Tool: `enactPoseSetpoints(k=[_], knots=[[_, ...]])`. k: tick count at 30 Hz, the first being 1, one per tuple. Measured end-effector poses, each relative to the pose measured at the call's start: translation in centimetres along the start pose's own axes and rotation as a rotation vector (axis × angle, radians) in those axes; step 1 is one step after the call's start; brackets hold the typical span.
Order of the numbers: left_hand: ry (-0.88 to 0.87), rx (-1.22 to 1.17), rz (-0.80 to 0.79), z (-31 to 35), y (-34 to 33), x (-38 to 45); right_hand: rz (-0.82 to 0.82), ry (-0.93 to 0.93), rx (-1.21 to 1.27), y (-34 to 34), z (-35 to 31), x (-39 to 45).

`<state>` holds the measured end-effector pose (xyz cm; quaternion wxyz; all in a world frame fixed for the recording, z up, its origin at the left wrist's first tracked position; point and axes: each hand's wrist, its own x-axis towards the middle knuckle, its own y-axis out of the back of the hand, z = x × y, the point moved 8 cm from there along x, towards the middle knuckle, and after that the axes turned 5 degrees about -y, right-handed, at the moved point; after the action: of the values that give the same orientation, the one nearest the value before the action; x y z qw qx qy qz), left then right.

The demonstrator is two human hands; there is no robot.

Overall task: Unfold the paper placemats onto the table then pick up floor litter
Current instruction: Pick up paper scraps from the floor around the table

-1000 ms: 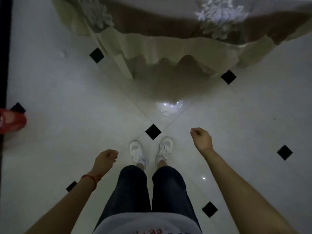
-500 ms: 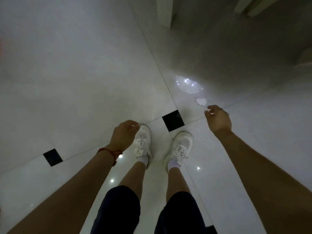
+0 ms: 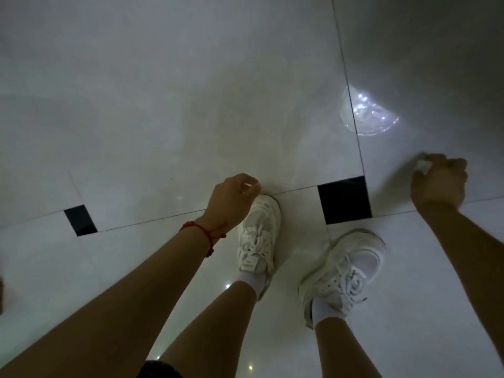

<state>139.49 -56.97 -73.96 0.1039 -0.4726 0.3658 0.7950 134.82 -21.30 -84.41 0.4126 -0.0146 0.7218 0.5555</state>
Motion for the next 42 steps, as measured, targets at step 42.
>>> enactPoseSetpoints(k=[42], knots=[[-0.133,-0.544,0.411,4.1,43.5,-37.3,-0.099,0.317,0.571,42.7,-30.6,-43.0]])
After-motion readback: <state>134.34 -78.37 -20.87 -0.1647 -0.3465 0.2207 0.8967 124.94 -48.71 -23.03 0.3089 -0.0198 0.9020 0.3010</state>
